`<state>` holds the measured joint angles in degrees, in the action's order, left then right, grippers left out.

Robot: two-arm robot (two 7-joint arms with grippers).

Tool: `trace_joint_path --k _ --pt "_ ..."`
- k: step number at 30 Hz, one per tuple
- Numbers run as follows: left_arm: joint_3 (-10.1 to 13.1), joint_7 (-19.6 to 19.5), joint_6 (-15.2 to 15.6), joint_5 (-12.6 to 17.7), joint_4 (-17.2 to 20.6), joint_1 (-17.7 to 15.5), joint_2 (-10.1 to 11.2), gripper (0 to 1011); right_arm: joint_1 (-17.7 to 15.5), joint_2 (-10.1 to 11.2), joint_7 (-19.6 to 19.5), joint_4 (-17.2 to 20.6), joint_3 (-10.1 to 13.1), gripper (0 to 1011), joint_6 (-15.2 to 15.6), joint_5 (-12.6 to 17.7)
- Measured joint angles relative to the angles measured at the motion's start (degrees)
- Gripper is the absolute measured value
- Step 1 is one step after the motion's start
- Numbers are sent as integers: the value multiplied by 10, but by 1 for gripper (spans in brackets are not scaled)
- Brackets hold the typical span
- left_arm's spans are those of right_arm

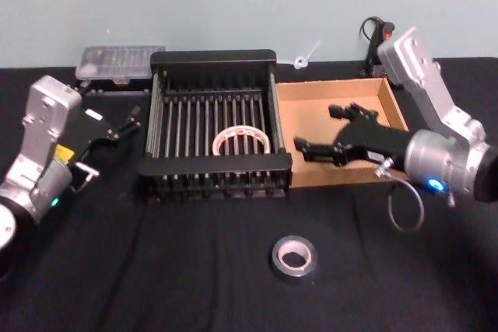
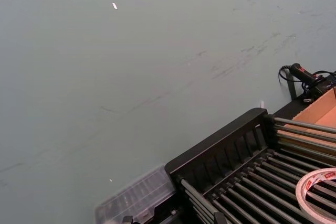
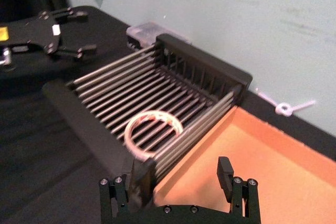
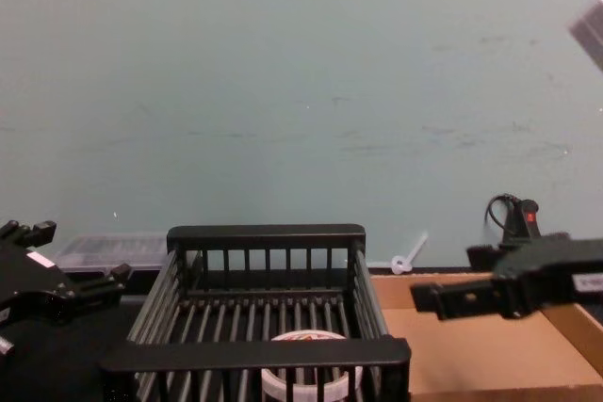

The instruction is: Pick up the white tape and place it into the black box , Pick up the silver tape and place it into the brown box.

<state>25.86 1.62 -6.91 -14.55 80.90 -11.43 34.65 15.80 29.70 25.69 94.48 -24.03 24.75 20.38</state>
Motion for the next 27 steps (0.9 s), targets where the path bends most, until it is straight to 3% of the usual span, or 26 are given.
trace_joint_path --k 6,13,27 --pt "0 0 0 0 0 0 0 1001 -42 36 0 49 13 1002 19 24" --pt "0 0 0 0 0 0 0 1001 -69 61 2 75 15 1002 33 43" --pt "0 0 0 0 0 0 0 1001 -72 81 19 67 -32 1002 52 55"
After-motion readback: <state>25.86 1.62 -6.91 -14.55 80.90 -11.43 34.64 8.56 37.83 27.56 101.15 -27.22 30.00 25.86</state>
